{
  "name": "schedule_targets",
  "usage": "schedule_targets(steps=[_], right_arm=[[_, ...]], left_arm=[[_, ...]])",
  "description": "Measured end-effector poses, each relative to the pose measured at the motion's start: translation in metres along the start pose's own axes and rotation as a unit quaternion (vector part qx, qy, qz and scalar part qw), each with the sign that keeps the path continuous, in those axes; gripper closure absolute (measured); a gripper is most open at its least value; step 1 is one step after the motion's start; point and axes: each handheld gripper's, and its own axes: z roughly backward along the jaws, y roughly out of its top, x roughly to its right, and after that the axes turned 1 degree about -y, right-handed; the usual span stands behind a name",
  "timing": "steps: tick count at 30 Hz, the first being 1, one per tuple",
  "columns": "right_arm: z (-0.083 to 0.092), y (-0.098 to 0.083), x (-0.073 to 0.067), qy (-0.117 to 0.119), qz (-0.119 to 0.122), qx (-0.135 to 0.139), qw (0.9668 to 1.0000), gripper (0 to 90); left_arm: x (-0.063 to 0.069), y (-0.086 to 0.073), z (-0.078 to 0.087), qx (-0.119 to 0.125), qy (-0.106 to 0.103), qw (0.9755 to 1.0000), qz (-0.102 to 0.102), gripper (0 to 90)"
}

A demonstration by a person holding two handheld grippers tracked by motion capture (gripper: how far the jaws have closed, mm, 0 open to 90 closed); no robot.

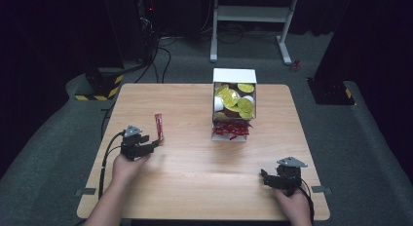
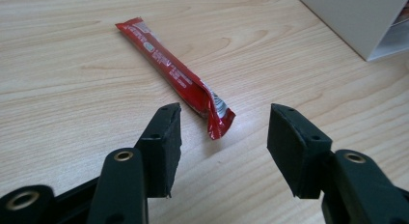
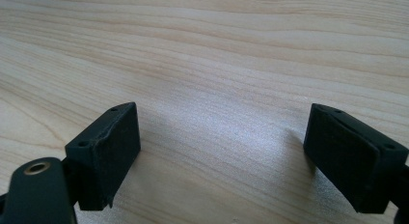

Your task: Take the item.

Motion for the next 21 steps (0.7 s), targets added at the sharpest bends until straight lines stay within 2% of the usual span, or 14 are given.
schedule_targets(steps=[7, 11, 16, 19, 21], right_arm=[[0.000, 0.000, 0.000, 0.000, 0.001, 0.000, 1.0000, 12.9], [0.000, 0.000, 0.000, 0.000, 0.001, 0.000, 1.0000, 12.9], [0.000, 0.000, 0.000, 0.000, 0.001, 0.000, 1.0000, 12.9], [0.000, 0.000, 0.000, 0.000, 0.001, 0.000, 1.0000, 13.0], [0.000, 0.000, 0.000, 0.000, 0.000, 0.000, 1.0000, 13.0]], left_arm=[[0.001, -0.011, 0.021, -0.001, -0.003, 1.0000, -0.007, 43.6], [-0.001, -0.022, 0.035, 0.008, -0.015, 0.9998, 0.004, 42.4], [-0.005, -0.032, 0.046, 0.011, -0.019, 0.9997, 0.009, 41.3], [-0.008, -0.040, 0.051, 0.011, -0.014, 0.9998, 0.012, 41.5], [-0.010, -0.045, 0.054, 0.007, -0.008, 0.9999, 0.004, 41.0]])
